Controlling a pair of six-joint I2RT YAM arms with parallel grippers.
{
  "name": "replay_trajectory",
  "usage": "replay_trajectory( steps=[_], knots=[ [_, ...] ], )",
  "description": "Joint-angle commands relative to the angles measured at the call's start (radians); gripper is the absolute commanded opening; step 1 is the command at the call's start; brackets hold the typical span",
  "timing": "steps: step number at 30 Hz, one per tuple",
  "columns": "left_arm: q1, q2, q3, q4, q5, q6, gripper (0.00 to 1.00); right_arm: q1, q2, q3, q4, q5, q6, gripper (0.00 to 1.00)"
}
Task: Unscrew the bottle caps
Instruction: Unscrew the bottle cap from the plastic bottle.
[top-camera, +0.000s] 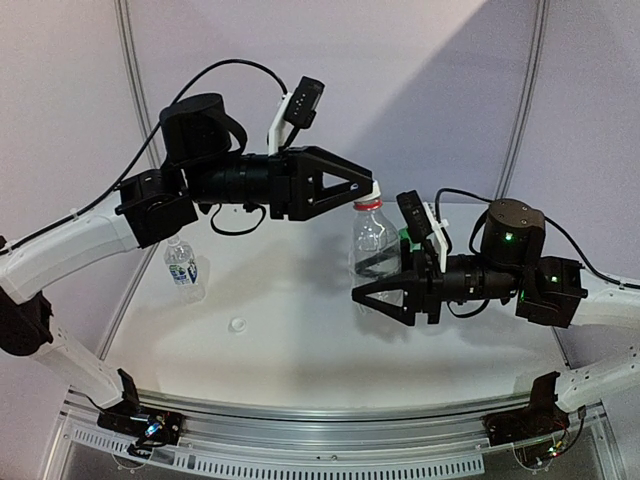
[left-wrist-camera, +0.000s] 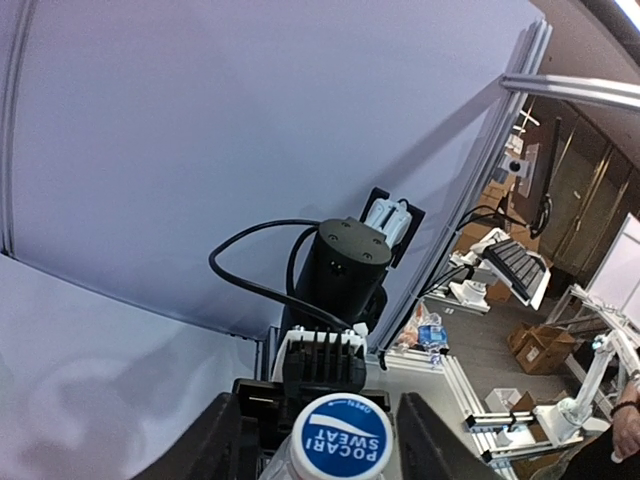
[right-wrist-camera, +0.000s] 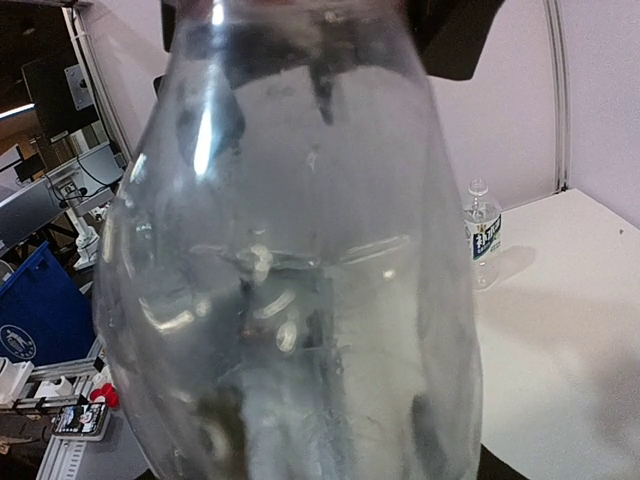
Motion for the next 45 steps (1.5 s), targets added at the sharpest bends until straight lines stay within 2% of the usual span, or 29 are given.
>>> replay_trajectory(
  steps=[1,7,10,14,17,25,32,45],
  knots=[
    [-0.009,0.017,0.028,-0.002,0.021,0.002,0.5,-0.003,0.006,0.026,0.013,-0.012,0.009,0.0],
    [-0.01,0.023,0.033,-0.007,0.025,-0.001,0.21,-0.002,0.007,0.028,0.01,-0.005,0.01,0.0],
    [-0.011,0.029,0.041,-0.058,0.017,-0.003,0.17,-0.003,0.006,0.031,0.002,0.029,0.008,0.0],
    [-0.02,0.035,0.058,-0.134,-0.025,0.007,0.17,-0.003,0.007,0.051,-0.043,0.147,-0.022,0.0],
    [-0.031,0.041,0.084,-0.219,-0.108,0.018,0.17,-0.003,0.022,0.084,-0.105,0.247,-0.07,0.0],
    [-0.092,0.087,0.161,-0.407,-0.505,-0.035,0.15,-0.003,0.088,0.16,-0.164,0.43,-0.092,0.0],
    [-0.16,0.124,0.216,-0.442,-0.665,-0.037,0.16,-0.003,0.161,0.228,-0.184,0.514,-0.073,0.0],
    [-0.196,0.065,0.202,-0.414,-0.709,0.034,0.45,-0.003,0.11,0.145,-0.101,0.483,-0.095,0.0]
  ],
)
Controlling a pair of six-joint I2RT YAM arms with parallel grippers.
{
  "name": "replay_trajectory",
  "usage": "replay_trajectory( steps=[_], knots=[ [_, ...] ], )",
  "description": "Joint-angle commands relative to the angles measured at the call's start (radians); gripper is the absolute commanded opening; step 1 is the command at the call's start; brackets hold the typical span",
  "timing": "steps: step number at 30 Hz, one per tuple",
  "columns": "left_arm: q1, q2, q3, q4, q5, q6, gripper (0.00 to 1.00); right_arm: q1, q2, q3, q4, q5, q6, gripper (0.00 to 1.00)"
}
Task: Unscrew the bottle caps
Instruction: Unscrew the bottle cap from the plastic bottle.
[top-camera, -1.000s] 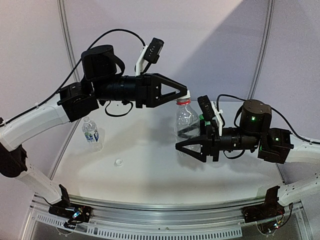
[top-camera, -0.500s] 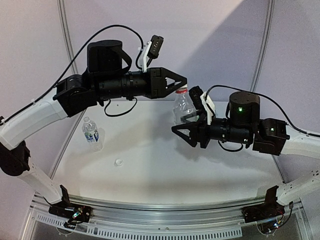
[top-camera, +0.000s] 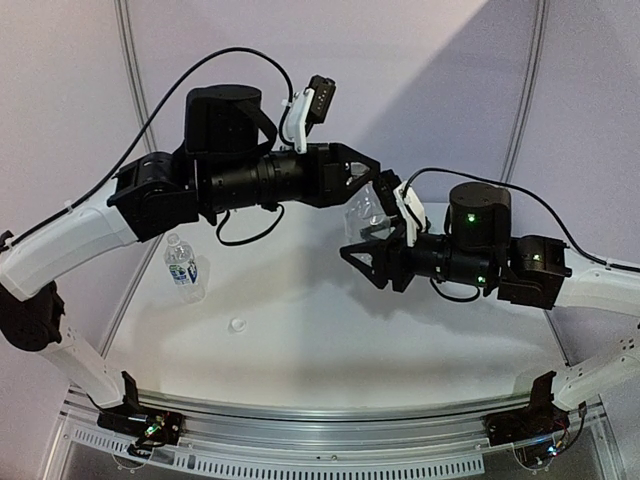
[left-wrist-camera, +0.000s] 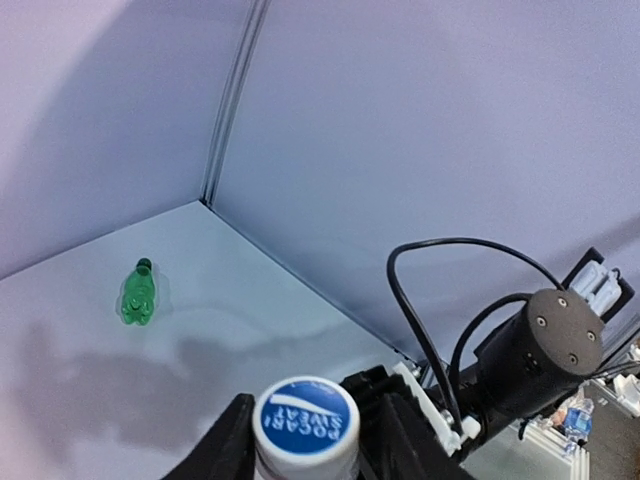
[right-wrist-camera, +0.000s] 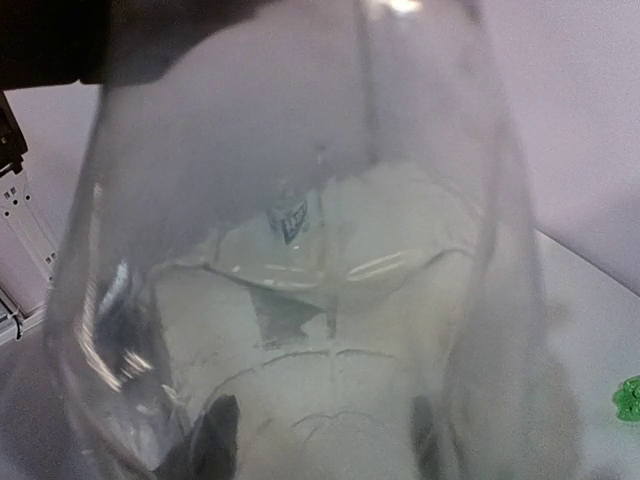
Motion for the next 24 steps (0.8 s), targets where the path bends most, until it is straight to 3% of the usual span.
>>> replay_trajectory(
  steps=[1,8,15,24],
  knots=[
    [-0.047,-0.026,-0.021,-0.049,0.022,0.042,0.47,-0.003,-0.038,-0.035,0.084,-0.007,-0.013,0.0],
    [-0.049,-0.067,-0.035,-0.018,0.015,0.07,0.67,-0.003,-0.063,-0.071,0.084,-0.035,-0.034,0.0],
    [-0.049,-0.157,-0.083,0.022,0.03,0.11,0.99,-0.003,-0.106,-0.107,0.118,-0.079,-0.041,0.0],
    [-0.039,-0.252,-0.158,0.036,0.296,0.211,0.99,-0.004,-0.2,-0.171,0.158,-0.348,-0.027,0.0]
  ],
)
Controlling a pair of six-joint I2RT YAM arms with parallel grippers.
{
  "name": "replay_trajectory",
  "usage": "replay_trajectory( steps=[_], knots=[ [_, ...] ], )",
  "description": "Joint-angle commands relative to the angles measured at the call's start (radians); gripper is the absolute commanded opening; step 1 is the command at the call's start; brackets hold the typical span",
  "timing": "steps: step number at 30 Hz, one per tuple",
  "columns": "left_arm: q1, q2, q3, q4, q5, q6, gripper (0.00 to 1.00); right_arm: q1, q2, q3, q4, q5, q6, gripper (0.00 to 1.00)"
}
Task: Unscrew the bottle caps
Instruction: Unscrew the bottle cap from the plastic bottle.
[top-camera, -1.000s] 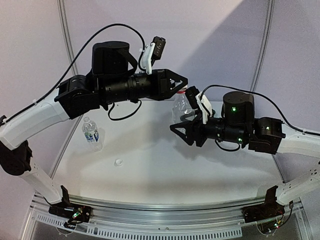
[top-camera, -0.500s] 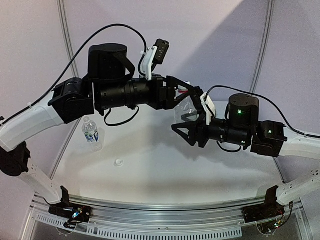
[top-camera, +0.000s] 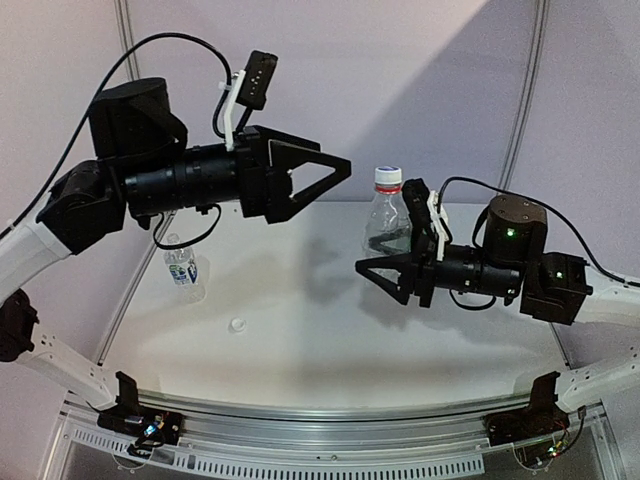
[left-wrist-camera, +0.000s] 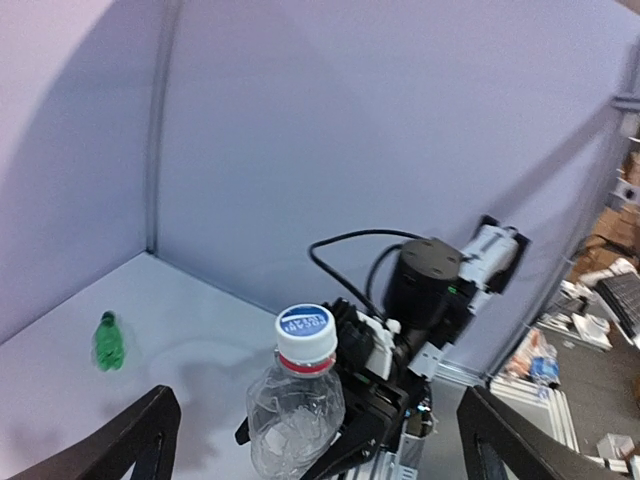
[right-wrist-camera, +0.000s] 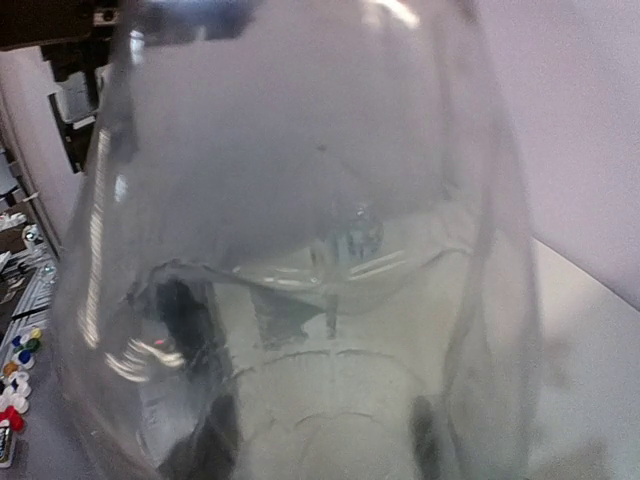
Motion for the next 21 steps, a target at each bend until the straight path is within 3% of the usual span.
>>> replay_trajectory(
  steps=[1,8,13,21],
  knots=[
    [0.002,-0.026,-0.049,0.027,0.191,0.063,0.99,-0.003,-0.054,-0.026,0.032,-0.185,0.007,0.0],
    [0.052,-0.011,-0.074,0.116,0.353,0.022,0.99,-0.003,-0.043,-0.017,0.005,-0.299,0.021,0.0],
    [0.093,0.049,-0.049,0.192,0.489,-0.046,0.92,-0.003,-0.016,0.009,0.005,-0.334,0.027,0.0],
    [0.12,0.128,0.0,0.198,0.573,-0.063,0.87,-0.003,0.005,0.034,0.005,-0.369,0.028,0.0]
  ],
)
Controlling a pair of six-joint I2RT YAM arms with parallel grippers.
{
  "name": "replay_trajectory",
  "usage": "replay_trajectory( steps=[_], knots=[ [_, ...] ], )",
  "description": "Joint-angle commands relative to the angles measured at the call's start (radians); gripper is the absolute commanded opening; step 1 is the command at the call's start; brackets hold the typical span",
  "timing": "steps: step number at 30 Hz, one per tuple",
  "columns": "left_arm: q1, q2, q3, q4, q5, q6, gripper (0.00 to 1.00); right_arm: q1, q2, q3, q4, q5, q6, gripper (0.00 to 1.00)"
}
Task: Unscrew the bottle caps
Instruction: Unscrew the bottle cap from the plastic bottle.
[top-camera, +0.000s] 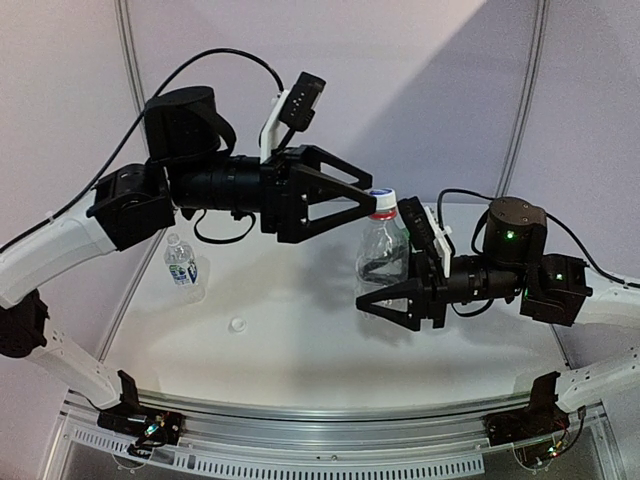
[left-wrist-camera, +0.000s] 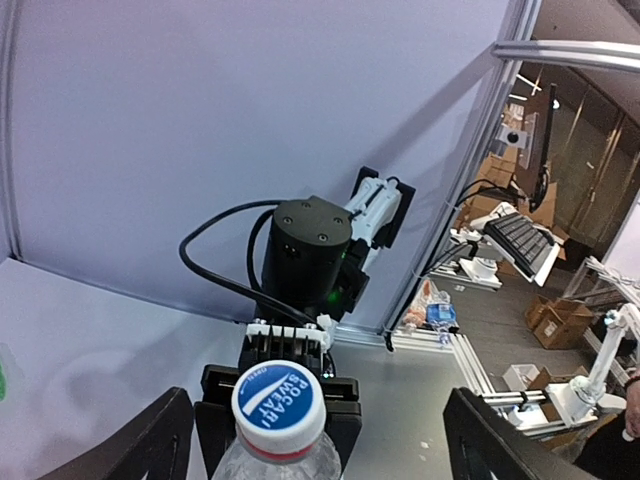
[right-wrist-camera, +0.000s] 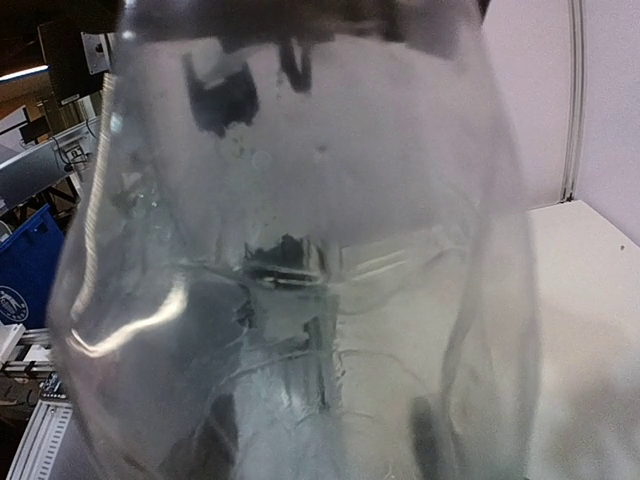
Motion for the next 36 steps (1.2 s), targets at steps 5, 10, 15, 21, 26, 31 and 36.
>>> replay_trajectory(
  steps=[5,10,15,21,26,31,36],
  knots=[
    [0.037,0.043,0.043,0.036,0.107,-0.033,0.75,-0.003,0.013,0.048,0.007,-0.041,0.021,0.0],
    [0.038,0.063,0.044,0.032,0.113,-0.047,0.62,-0.004,0.016,0.056,0.005,-0.042,0.021,0.0],
    [0.037,0.08,0.052,0.028,0.115,-0.055,0.4,-0.002,0.029,0.069,0.003,-0.044,0.02,0.0],
    [0.037,0.081,0.056,0.003,0.108,-0.052,0.22,-0.003,0.04,0.079,0.003,-0.029,0.018,0.0],
    [0.037,0.071,0.061,-0.043,0.074,-0.031,0.2,-0.004,0.052,0.094,-0.017,0.014,0.008,0.0],
    [0.022,0.075,0.1,-0.165,-0.024,0.018,0.2,-0.003,0.079,0.137,-0.065,0.085,-0.004,0.0],
    [-0.009,0.089,0.157,-0.314,-0.262,0.051,0.2,-0.002,0.119,0.184,-0.103,0.195,0.005,0.0]
  ],
)
